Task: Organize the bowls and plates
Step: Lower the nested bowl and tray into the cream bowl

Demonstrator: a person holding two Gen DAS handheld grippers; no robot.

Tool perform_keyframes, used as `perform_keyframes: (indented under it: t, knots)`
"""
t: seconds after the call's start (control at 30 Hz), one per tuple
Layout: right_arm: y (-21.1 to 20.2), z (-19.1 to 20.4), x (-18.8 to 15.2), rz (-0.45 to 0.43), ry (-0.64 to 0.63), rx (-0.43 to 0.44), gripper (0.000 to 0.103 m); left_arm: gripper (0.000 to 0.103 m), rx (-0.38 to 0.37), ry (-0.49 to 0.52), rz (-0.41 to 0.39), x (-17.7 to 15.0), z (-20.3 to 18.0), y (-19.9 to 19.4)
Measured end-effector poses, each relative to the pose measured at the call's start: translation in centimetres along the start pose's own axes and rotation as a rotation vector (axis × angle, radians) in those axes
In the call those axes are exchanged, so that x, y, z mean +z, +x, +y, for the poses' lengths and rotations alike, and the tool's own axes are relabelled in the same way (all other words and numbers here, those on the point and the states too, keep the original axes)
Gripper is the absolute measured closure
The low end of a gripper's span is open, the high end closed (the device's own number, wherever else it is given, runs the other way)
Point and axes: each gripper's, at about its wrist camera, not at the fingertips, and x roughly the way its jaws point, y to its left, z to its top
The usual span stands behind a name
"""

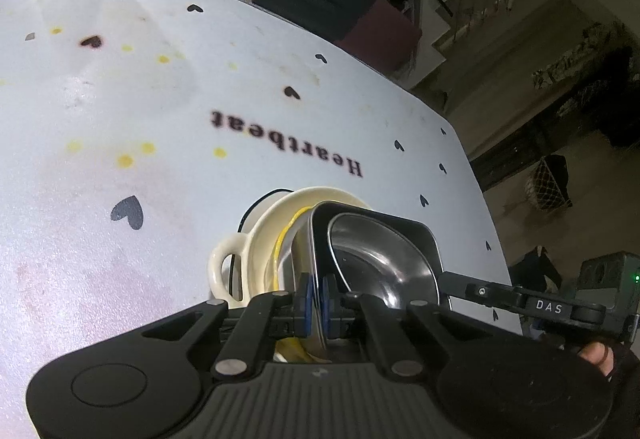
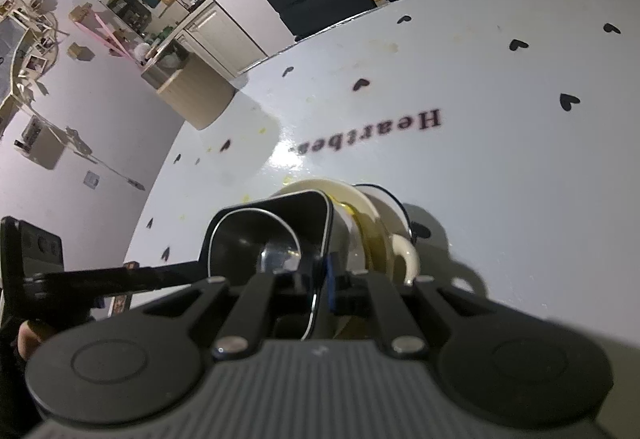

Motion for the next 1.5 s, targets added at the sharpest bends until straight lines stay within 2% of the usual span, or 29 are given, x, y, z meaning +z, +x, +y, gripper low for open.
perform_keyframes:
  t: [0.7,0.93,1.13,1.27,1.3,1.37,1.43,1.5]
  knots:
    - [-0.1,-0.1,-0.3,-0.001,-0.014,-0.024,0.091,0.097,0.033,0.040,-0.007,-0.1,-0.4,0.0]
    - [0.5,0.5,-0.5,0.031,-0.048,-0.036,0.091,0.097,0.039,0.049,-0.009,-0.1,-0.5,-0.1]
    - [0.2,0.7,-0.6,0.022,-0.062,-0.052,0.090,0.094,0.076,0.055,-0.049,0.1,-0.8,-1.2]
    - [-0.8,1.2,-0.6,-0.034,-0.091,-0.076,0.086,0.083,0.110,0.072,-0.075,0.2,-1.3,-2.0]
    - [-1.1,1.2,-0.6,-0.047,-0.092,-0.077,0.084,0.082,0.119,0.080,-0.083,0.2,-1.6,-2.2]
    - [-1.6,1.3,-0.6,-0.070,-0.098,-0.083,0.071,0.077,0.132,0.096,-0.099,0.3,-2.0,-2.7]
    - [-2.2,1.7,-0.6,-0.098,-0.116,-0.100,0.063,0.061,0.148,0.115,-0.122,0.2,-2.6,-3.4]
    - [-2.7,2.1,-0.7,-0.129,-0.139,-0.121,0.053,0.041,0.160,0.131,-0.150,0.2,-3.2,-4.0]
